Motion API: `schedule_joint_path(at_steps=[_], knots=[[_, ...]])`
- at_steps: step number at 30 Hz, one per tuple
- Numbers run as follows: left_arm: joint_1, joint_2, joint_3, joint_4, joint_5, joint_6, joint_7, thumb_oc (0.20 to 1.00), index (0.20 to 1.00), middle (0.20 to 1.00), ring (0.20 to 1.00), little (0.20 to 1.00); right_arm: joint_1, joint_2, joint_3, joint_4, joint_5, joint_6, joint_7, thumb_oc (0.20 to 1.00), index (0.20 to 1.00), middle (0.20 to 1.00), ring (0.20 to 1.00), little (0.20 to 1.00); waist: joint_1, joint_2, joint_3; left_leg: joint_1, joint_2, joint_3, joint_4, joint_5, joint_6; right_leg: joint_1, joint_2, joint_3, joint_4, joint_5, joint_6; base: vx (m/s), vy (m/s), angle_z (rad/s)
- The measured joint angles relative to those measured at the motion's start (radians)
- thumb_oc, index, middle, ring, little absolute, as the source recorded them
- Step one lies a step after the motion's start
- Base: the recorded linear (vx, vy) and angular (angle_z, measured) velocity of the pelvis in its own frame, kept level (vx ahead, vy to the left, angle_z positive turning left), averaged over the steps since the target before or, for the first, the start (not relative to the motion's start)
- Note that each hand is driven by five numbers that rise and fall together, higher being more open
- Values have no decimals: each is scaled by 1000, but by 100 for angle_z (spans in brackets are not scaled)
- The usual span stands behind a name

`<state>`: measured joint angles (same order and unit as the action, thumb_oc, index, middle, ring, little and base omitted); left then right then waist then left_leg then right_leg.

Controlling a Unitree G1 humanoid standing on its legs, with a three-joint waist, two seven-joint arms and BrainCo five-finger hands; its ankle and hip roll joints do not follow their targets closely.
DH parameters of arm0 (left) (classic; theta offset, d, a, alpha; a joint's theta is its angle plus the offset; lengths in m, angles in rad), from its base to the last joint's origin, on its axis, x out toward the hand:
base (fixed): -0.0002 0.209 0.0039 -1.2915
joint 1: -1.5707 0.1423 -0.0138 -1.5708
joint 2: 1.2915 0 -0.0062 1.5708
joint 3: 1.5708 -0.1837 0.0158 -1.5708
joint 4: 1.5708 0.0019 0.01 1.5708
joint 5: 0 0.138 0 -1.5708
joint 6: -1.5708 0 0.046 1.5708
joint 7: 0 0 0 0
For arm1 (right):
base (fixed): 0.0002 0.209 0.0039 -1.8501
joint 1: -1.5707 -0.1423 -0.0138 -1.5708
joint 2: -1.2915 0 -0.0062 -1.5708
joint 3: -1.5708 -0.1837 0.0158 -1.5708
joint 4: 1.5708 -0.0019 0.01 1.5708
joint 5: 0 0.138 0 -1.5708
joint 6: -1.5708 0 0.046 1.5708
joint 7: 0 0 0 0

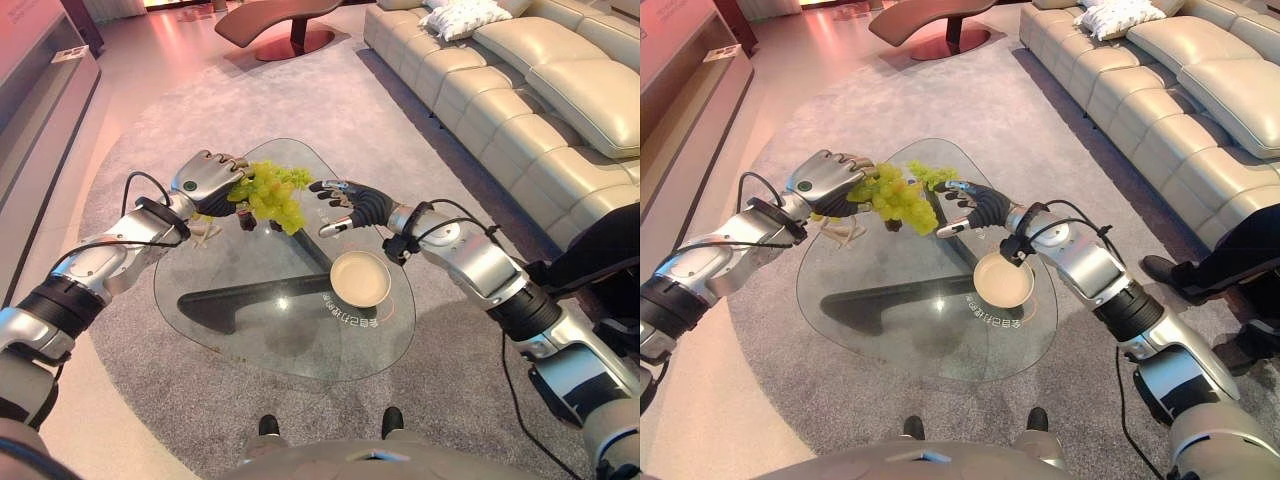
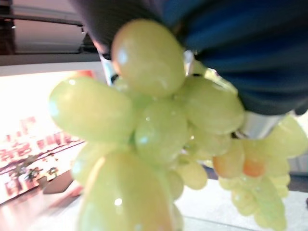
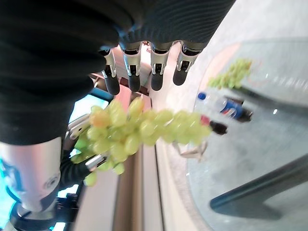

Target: Pick up fruits into the plate

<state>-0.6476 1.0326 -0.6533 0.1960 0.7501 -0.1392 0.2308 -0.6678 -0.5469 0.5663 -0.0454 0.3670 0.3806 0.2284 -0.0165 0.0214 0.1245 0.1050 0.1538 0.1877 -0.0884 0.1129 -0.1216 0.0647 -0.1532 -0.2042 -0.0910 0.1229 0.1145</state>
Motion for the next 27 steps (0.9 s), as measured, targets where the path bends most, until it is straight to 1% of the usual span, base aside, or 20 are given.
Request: schedule_joint_path(at_steps=[4,6,11,13,17,27], knots=[[-31,-1,-52,-34,28,19,-32,200,200,200,200,200,0,42,6,-1,88,29,-50,1000,1000,1000,1000,1000,-5,1,-1,5,0,1,0,0,0,5,-1,0,0,0,0,0,0,0],[-33,-3,-60,-63,41,27,-56,200,200,200,200,200,0,61,12,-1,130,41,-71,1000,1000,1000,1000,1000,-8,2,-3,5,0,1,0,0,0,5,-1,0,0,0,0,0,0,0],[-33,-20,-60,-71,48,34,-77,200,200,200,200,200,0,60,22,-1,202,48,-105,1000,1000,1000,1000,1000,-7,8,-19,5,1,2,0,0,0,5,-1,0,0,0,0,0,0,0],[-33,-23,-59,-86,48,50,-91,200,200,200,200,200,0,64,24,-2,222,51,-126,1000,1000,1000,1000,1000,-7,8,-25,5,1,2,0,0,0,5,-1,0,0,0,0,0,0,0],[-33,-23,-59,-111,47,57,-110,200,200,200,200,200,2,67,25,-5,243,53,-157,1000,1000,1000,1000,1000,-7,8,-25,5,0,1,0,0,0,5,-2,0,0,0,0,0,0,0],[-33,-29,-57,-154,47,76,-111,200,200,200,200,200,9,65,25,-22,243,53,-192,1000,1000,1000,1000,1000,-4,8,-25,5,0,1,0,0,0,5,-2,0,0,0,0,0,0,0]])
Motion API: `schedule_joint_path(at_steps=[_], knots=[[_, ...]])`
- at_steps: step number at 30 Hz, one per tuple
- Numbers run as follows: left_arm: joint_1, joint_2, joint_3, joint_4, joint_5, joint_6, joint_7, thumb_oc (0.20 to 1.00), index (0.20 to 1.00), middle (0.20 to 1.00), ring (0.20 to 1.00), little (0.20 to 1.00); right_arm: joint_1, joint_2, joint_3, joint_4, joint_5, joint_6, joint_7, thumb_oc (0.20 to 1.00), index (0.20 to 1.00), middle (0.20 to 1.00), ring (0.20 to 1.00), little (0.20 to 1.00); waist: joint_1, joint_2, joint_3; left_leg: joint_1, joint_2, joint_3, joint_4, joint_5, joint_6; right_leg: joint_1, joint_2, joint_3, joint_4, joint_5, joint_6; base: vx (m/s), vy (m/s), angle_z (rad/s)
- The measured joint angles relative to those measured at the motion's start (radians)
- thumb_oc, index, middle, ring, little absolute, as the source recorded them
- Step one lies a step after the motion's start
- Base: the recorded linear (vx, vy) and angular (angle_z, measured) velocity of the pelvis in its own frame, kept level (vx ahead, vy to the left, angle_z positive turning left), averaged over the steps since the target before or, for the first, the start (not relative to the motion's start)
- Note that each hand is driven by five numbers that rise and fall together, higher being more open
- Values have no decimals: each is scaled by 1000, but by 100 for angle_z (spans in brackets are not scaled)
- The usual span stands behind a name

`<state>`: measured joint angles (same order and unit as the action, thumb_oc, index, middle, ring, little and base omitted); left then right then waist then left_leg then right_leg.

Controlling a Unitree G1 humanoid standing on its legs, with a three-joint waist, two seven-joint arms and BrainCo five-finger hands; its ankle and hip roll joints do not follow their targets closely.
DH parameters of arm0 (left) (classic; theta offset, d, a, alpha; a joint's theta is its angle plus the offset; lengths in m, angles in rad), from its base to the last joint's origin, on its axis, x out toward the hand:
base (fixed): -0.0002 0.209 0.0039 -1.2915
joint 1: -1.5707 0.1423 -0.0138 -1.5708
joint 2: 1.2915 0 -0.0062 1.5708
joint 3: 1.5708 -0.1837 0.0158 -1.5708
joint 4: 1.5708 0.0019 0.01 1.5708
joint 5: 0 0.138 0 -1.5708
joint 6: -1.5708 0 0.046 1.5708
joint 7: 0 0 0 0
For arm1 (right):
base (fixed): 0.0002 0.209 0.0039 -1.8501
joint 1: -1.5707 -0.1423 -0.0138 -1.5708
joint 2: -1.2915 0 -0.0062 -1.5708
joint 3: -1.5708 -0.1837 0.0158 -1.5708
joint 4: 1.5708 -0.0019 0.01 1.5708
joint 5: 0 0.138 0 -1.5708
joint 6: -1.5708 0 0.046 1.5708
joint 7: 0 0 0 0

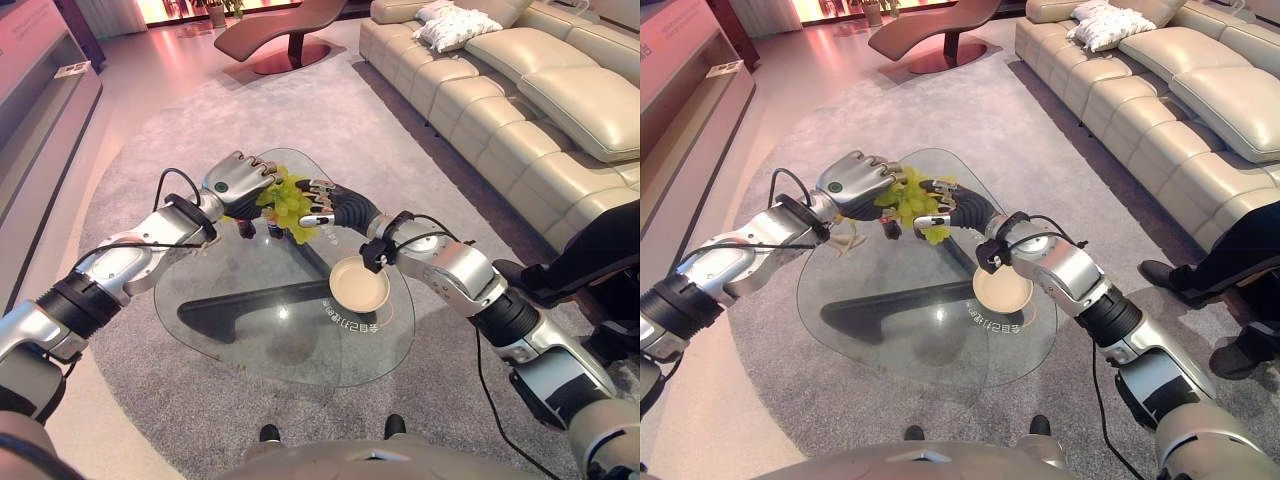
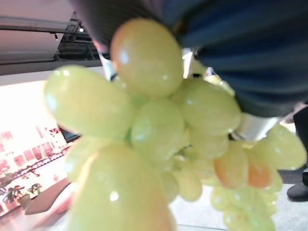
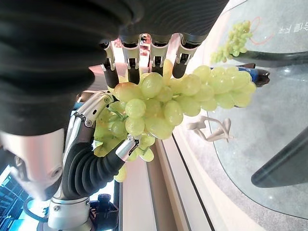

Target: Pick up fruits into the plate

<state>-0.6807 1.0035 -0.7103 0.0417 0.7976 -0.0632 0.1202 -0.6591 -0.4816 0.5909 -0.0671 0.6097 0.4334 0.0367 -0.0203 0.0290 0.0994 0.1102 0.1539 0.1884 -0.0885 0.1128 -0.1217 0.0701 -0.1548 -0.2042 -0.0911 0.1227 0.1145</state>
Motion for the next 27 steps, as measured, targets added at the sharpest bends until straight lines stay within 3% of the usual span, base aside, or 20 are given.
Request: schedule_joint_path(at_steps=[10,21,27], knots=[[0,-5,37,-73,-6,16,3,200,200,200,200,200,21,22,-18,-22,2,-31,-79,1000,1000,1000,1000,1000,13,0,0,0,0,-2,0,0,0,2,0,-2,0,0,0,0,0,0],[0,-51,54,-145,-32,11,59,200,200,200,200,200,29,67,9,-28,108,-33,-47,1000,1000,1000,1000,1000,19,9,-34,-1,0,-6,0,0,0,3,-1,-5,0,-1,1,0,0,0],[3,-52,54,-148,-33,-31,92,200,200,200,200,200,70,59,-10,-53,160,-37,-21,1000,1000,1000,1000,1000,21,21,-50,-2,1,-6,-3,-3,1,3,-6,-5,0,-2,2,0,0,0]])
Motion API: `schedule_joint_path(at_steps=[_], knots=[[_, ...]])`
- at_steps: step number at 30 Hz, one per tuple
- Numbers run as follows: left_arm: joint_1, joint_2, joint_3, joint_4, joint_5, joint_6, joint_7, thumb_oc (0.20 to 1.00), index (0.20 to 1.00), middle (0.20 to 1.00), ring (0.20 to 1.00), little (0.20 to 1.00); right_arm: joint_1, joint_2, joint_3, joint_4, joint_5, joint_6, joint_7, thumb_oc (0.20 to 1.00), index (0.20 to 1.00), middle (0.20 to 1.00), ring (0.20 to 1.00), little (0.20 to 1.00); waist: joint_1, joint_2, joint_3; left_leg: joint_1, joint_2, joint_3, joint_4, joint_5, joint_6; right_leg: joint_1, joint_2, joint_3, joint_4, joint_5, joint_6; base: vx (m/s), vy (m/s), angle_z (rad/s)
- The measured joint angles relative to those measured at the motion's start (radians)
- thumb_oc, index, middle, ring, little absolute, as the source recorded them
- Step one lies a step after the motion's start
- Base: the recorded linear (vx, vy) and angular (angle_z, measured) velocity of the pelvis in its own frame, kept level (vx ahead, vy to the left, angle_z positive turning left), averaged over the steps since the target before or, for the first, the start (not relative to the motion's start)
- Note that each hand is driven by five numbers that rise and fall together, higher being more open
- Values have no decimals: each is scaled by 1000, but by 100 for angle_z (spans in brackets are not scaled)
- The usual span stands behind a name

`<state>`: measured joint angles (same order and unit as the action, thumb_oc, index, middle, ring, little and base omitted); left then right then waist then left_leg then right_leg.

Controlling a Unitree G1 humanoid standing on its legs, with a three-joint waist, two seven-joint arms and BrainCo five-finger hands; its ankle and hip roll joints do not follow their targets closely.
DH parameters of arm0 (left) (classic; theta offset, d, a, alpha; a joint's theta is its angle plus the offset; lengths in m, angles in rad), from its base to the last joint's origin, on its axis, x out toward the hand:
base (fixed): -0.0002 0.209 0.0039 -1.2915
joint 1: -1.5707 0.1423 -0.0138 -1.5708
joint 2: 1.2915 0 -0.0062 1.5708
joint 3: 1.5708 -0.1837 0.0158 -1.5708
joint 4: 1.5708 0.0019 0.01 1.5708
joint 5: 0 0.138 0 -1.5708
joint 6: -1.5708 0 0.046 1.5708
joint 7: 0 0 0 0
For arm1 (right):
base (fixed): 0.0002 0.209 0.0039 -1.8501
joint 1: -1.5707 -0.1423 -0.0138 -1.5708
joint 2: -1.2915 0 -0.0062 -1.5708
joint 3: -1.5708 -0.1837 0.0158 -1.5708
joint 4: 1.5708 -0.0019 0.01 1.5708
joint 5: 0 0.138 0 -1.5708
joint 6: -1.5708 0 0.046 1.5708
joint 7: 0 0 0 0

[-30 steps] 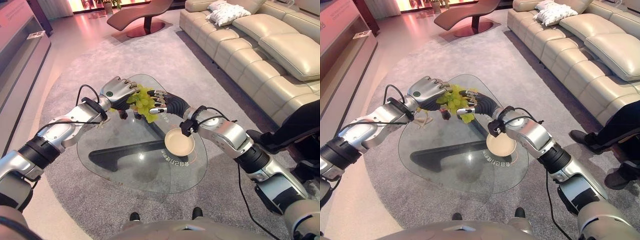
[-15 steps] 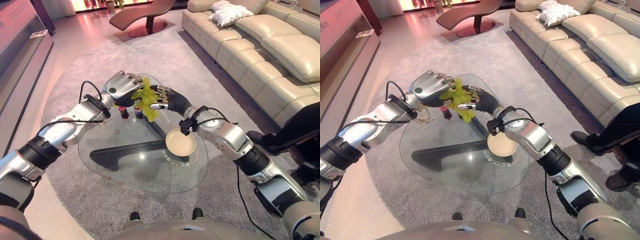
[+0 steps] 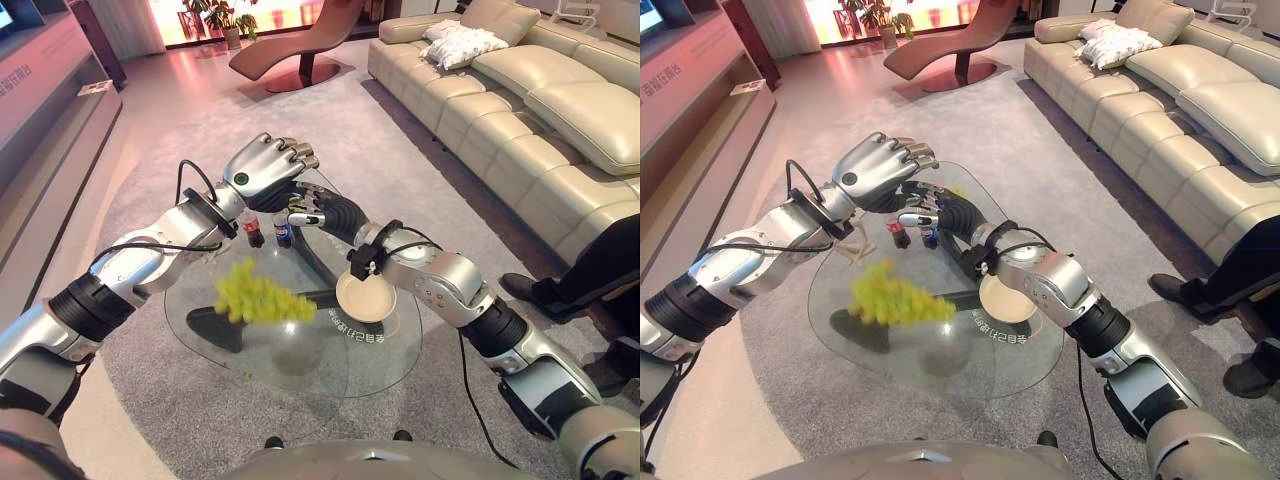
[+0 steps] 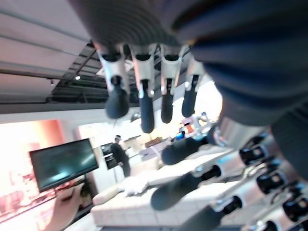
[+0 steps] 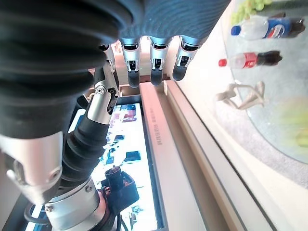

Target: Pick up fruits into the plate

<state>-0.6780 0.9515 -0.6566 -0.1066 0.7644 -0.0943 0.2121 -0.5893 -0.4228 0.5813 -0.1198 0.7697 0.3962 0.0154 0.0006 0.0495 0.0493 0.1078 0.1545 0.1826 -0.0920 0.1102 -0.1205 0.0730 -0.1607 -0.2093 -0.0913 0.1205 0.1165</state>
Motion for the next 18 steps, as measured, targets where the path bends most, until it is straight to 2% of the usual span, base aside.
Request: schedule_joint_path(at_steps=[5,6,7,9,10,11,13,14,15,18], knots=[[14,0,0,-3,-3,-20,12,200,200,200,200,200,20,-9,0,-5,5,-6,23,1000,1000,1000,1000,1000,0,-1,-1,0,0,-1,-1,-1,2,0,0,0,0,0,0,0,0,0],[15,0,0,-4,-3,-22,13,200,200,200,200,200,20,-10,0,-5,6,-6,27,570,570,570,570,570,0,-1,-1,0,0,0,-1,-1,2,0,0,0,0,0,0,0,0,0],[15,0,0,-5,-3,-23,13,200,200,200,200,200,21,-13,-1,-5,6,-9,33,200,200,200,200,200,0,-2,-2,0,0,0,0,-1,2,0,0,0,0,0,0,0,0,0],[15,0,0,-12,-3,-24,13,200,200,200,200,200,24,-20,-2,-5,6,-19,37,200,200,200,200,200,0,-4,-3,0,0,0,1,1,-1,0,0,0,0,0,0,0,0,0],[15,0,0,-20,-4,-24,13,200,200,200,200,200,25,-23,-6,-5,6,-22,38,551,551,551,551,551,1,-4,-3,0,-1,0,2,1,-1,0,1,0,0,0,0,0,0,0],[16,0,0,-25,-10,-24,13,200,200,200,200,200,26,-23,-11,-5,6,-23,38,464,464,464,464,464,1,-4,-3,0,-1,0,2,1,-1,0,1,0,0,0,0,0,0,0],[16,0,0,-33,-20,-26,13,200,200,200,200,200,27,-24,-17,-5,6,-23,38,200,200,200,200,200,1,-4,-3,0,-1,0,2,1,-1,0,3,0,0,0,0,0,0,0],[17,0,0,-35,-20,-26,13,200,200,200,200,200,27,-27,-17,-5,14,-28,42,200,200,200,200,200,1,-4,-3,0,-1,0,2,1,-1,0,3,0,0,0,0,0,0,0],[17,2,0,-36,-22,-27,16,200,200,200,200,200,28,-29,-18,-5,20,-28,45,539,539,539,539,539,1,-4,-3,0,-1,0,2,1,-1,0,4,-1,0,0,0,0,0,0],[17,-19,23,-46,-33,-25,40,200,200,200,200,200,33,-24,43,-8,36,-19,87,1000,1000,1000,1000,1000,-2,-7,-8,0,0,0,2,1,-1,0,5,-1,0,0,0,0,0,0]])
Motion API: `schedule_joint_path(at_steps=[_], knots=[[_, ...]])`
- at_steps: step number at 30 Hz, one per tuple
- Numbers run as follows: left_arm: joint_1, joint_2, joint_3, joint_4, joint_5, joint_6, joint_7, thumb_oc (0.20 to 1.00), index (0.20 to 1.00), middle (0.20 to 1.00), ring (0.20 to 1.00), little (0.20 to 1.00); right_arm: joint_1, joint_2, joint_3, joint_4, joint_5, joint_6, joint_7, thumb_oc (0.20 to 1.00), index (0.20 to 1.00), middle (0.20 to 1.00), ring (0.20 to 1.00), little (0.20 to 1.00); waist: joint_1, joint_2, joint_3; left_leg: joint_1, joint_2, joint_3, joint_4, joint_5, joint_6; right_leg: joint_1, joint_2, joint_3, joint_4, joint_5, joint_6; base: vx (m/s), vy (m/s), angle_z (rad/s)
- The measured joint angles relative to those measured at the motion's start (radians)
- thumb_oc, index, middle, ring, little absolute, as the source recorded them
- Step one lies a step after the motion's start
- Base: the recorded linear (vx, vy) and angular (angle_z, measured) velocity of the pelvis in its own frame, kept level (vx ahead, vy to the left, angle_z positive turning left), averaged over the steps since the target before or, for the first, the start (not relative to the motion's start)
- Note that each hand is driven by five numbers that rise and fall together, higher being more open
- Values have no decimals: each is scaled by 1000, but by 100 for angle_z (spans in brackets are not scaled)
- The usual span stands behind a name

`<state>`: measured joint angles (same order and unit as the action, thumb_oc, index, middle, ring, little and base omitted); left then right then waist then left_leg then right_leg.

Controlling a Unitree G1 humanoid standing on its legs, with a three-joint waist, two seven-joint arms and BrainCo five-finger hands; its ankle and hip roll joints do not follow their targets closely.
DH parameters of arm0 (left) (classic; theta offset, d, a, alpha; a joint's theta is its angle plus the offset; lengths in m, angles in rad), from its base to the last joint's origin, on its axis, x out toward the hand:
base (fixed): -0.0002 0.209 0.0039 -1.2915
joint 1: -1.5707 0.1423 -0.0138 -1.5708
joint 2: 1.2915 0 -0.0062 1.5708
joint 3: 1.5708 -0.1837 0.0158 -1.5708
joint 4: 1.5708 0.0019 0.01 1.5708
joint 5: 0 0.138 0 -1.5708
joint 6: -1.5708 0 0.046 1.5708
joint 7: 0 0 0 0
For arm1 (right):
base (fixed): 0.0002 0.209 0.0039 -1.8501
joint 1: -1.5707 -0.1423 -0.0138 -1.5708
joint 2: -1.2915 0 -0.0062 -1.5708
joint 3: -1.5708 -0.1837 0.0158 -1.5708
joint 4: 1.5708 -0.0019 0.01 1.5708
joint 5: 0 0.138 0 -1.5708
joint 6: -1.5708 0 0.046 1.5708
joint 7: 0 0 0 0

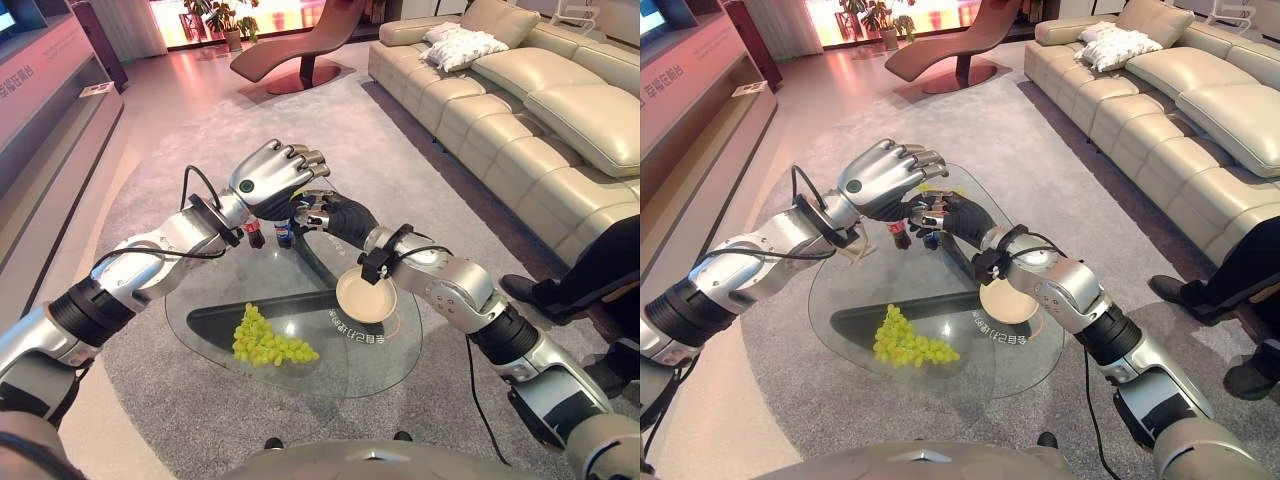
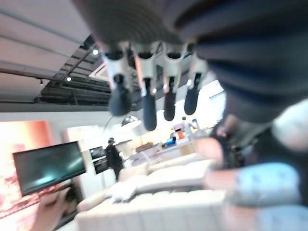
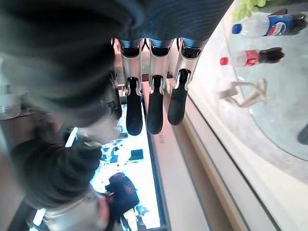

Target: Pick up fruits into the plate

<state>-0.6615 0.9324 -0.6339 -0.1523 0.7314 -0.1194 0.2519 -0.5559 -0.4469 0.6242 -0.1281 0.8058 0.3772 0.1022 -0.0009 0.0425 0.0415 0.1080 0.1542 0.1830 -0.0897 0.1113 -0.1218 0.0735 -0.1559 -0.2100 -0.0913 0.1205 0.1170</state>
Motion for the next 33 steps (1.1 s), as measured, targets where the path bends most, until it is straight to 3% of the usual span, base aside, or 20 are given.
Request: schedule_joint_path(at_steps=[6,7,12,20,26,33], knots=[[-1,-21,43,0,-7,8,15,200,200,200,200,200,40,73,68,-20,9,9,38,1000,1000,1000,1000,1000,3,-1,-2,-1,0,-2,-2,-1,1,1,-2,-1,0,0,0,0,0,0],[-1,-21,43,0,-12,8,16,1000,1000,1000,1000,1000,40,74,68,-22,8,8,40,1000,1000,1000,1000,1000,4,-3,-3,-1,0,-2,-2,-1,1,0,-4,-1,0,0,0,0,0,0],[13,-38,51,1,-72,11,-20,1000,1000,1000,1000,1000,57,75,67,-22,8,7,52,1000,1000,1000,1000,1000,2,-8,-6,-1,1,-3,-3,-3,3,0,-6,-1,0,-1,0,39,6,0],[236,-106,113,56,-143,22,-69,1000,1000,1000,1000,1000,223,33,48,-18,-43,-14,81,1000,1000,1000,1000,1000,2,-6,-6,-42,-1,-13,-1,2,2,-35,-1,-10,0,0,1,-38,18,3],[398,-184,194,193,-210,31,-37,1000,1000,1000,1000,1000,356,-3,-40,68,-134,-107,169,1000,1000,1000,1000,1000,7,-7,16,-62,-1,-22,0,6,0,-51,1,-20,-1,0,1,-43,2,4],[512,-272,254,442,-317,22,34,1000,1000,1000,1000,1000,489,-26,-182,335,-263,-251,171,1000,1000,1000,1000,1000,14,-21,118,-85,0,-23,0,11,0,-76,3,-18,-2,-2,4,-90,17,-1]])
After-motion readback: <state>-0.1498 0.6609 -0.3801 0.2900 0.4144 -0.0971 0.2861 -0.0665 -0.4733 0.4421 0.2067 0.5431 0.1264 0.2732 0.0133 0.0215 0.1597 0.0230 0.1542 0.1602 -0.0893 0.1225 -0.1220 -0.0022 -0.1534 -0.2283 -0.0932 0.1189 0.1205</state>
